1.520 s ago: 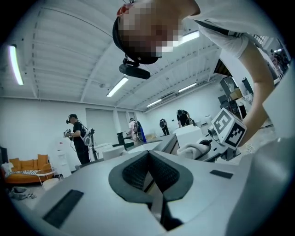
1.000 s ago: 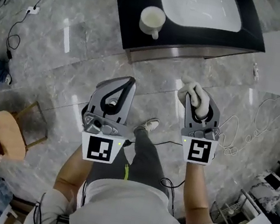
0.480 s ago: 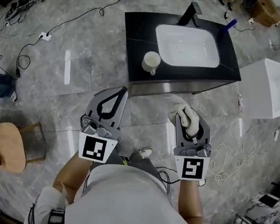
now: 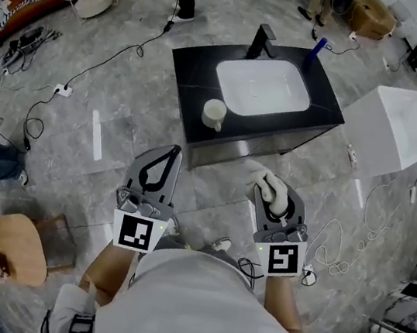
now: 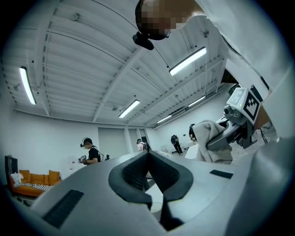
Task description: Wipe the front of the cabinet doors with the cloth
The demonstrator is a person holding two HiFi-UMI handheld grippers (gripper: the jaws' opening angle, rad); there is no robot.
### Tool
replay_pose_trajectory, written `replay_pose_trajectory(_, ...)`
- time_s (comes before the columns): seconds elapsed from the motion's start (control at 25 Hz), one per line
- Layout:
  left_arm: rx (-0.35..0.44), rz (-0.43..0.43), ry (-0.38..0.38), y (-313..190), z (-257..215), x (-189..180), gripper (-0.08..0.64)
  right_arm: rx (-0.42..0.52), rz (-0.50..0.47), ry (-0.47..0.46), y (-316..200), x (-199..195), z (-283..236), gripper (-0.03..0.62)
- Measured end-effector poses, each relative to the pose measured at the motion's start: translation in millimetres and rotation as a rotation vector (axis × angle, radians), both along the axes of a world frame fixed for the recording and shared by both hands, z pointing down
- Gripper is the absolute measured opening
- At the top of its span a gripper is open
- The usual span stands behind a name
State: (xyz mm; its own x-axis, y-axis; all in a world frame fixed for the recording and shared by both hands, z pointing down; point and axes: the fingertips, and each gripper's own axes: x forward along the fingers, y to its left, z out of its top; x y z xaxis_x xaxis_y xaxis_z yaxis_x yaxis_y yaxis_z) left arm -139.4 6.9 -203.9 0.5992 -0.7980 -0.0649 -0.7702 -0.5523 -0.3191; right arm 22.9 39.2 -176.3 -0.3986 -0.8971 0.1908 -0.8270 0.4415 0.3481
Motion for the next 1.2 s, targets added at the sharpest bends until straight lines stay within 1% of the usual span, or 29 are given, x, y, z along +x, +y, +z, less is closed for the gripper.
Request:
replay_pose_trajectory(0.16, 0.003, 0.029, 0.007, 5.3, -3.3, 11.5, 0.018, 0.009, -0.009, -0.034, 2.1, -4.9, -1.5, 0.135)
replay_pose_trajectory(0.32, -0.001, 0.041, -0.013, 11.9, -2.8, 14.8, 0.018, 0.017, -0.02, -0.075, 8.5, -6.7, -4.3, 0.135)
replay_pose_trajectory(0.44, 0.01, 0.053, -0.036, 14.6, -6.1, 20.7, 0.018, 0.013, -0.006, -0.089, 13.6, 1.0, -7.8, 0.135)
replay_pose_trajectory(0.6, 0.024, 0.047, -0.01, 17.0, -12.2, 28.7, 0.018, 0.022, 0.012, -0.104, 14.8, 13.8, -10.5, 0.135)
replay_pose_trajectory(0.72, 0.022, 0.044, -0.018, 19.7, -11.6, 33.5, 0.018, 0.029, 0.027, -0.129, 13.7, 21.0, -12.1, 0.135)
replay_pose_trajectory(0.92, 0.026, 0.048, -0.016, 25.9, -14.3, 46.9, 0.018, 0.039, 0.014, -0.121, 15.2, 29.7, -17.0, 0.135)
replay_pose_trajectory(1.2, 0.032, 0.066, -0.025, 30.7, -17.0, 74.5, 0.018, 0.033, 0.019, -0.095, 21.1, 56.0, -18.1, 0.135)
